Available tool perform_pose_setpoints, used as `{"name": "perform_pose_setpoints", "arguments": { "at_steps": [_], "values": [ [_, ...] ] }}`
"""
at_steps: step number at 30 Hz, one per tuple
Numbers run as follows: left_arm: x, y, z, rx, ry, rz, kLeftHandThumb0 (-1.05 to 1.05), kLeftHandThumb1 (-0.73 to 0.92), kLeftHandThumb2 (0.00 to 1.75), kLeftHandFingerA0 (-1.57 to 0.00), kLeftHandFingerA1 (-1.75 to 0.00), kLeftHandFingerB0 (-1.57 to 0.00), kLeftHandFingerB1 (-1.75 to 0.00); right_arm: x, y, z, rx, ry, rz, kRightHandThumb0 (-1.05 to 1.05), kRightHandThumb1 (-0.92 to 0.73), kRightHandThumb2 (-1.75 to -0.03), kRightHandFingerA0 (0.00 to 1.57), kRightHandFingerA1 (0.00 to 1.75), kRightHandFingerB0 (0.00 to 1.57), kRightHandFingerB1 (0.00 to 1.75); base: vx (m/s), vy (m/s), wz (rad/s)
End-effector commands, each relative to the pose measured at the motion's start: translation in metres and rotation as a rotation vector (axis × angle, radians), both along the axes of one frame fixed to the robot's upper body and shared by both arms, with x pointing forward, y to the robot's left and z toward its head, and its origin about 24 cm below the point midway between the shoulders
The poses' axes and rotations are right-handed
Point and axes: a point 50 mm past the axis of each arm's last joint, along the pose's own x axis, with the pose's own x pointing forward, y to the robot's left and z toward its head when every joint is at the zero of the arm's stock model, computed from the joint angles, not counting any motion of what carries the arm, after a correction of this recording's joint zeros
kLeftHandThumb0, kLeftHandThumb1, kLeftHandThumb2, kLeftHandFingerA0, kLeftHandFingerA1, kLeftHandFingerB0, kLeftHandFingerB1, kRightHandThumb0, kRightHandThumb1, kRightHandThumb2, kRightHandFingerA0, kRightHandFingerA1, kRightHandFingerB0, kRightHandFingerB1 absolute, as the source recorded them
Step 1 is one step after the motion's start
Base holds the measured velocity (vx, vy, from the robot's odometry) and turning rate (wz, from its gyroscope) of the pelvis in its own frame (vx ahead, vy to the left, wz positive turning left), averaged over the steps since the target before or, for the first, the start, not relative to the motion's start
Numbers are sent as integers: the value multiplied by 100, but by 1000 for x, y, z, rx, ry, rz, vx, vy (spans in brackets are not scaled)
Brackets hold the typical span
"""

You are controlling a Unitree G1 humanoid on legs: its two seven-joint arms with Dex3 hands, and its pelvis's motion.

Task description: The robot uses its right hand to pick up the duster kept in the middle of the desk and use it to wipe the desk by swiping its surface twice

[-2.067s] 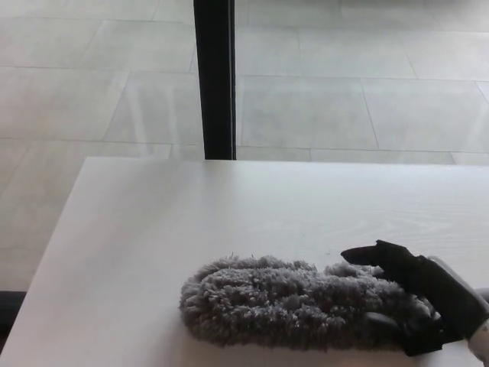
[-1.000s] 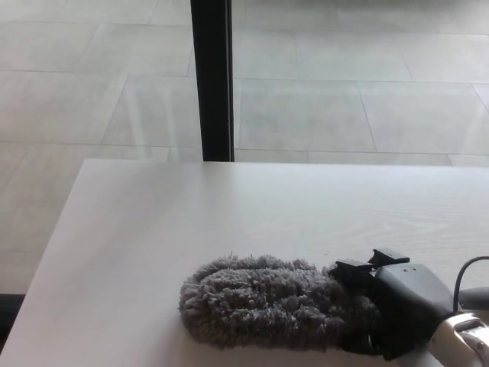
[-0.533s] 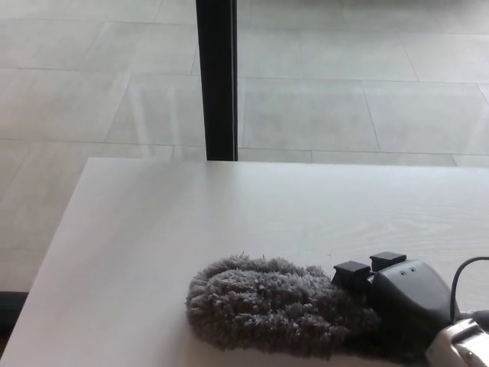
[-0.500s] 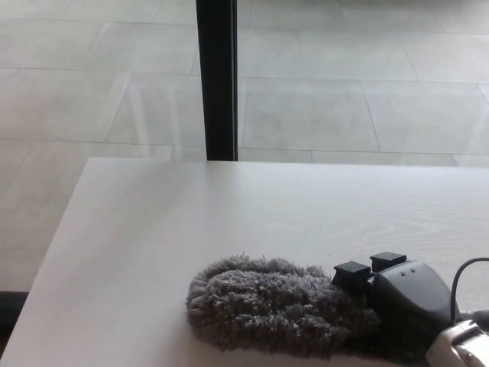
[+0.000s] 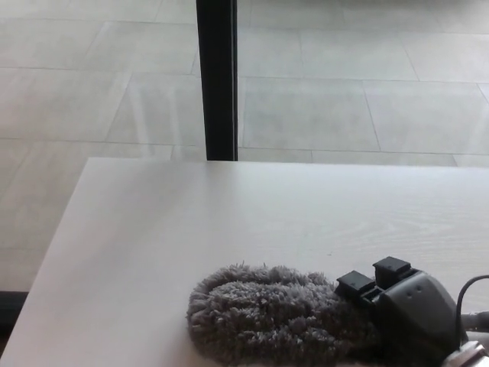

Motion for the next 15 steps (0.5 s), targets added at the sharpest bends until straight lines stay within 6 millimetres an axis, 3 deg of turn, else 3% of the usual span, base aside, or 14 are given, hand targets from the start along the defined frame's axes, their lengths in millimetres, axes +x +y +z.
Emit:
{"name": "perform_pose_setpoints", "arguments": {
  "at_steps": [1,2,4,6,7,8,9,10,11,12,14,15],
  "values": [
    [1,15,14,35,30,-33,-55,70,61,-68,-57,-51,-43,-39,-4,-30,-166,17,299,-45,-53,-102,125,137,83,106,0,0,0],
    [1,16,14,36,30,-33,-56,70,61,-68,-57,-51,-43,-40,-5,-29,-165,12,306,-37,-61,-82,105,175,81,121,0,0,0],
    [1,17,15,34,18,-26,-57,69,61,-65,-59,-50,-44,-37,-8,-27,-167,23,311,-32,-59,-95,108,175,78,127,0,0,0],
    [2,18,16,38,23,-24,-57,69,61,-69,-60,-51,-44,-32,-14,-24,-193,43,292,-33,-59,-94,108,175,81,121,0,0,0],
    [1,18,16,41,23,-19,-58,68,61,-69,-59,-51,-44,-29,-16,-22,-223,34,287,-41,-54,-106,128,137,85,104,0,0,0],
    [2,18,16,38,27,-19,-57,69,61,-69,-61,-51,-44,-26,-20,-21,-253,34,278,-35,-60,-84,106,175,84,108,0,0,0],
    [2,17,16,36,24,-18,-57,69,61,-69,-61,-51,-44,-25,-20,-20,-255,31,281,-35,-60,-84,106,175,84,108,0,0,0],
    [2,17,15,42,26,-21,-55,69,61,-68,-59,-53,-45,-21,-28,-18,-305,66,263,-36,-50,-102,126,135,85,101,0,0,0],
    [2,16,15,36,22,-24,-55,70,61,-65,-58,-52,-46,-18,-32,-17,-324,69,248,-37,-50,-102,126,135,86,102,0,0,0],
    [2,16,15,30,9,-15,-54,67,60,-66,-60,-53,-47,-14,-40,-16,-352,86,195,-32,-64,-78,96,174,81,119,0,0,0],
    [1,16,15,28,6,-18,-54,69,61,-67,-61,-52,-46,-10,-46,-15,-358,111,147,-33,-66,-76,94,175,78,124,0,0,0],
    [1,16,15,29,9,-18,-51,69,60,-72,-62,-53,-46,-8,-53,-15,-354,134,85,-40,-55,-100,122,135,81,104,0,0,0]
  ]
}}
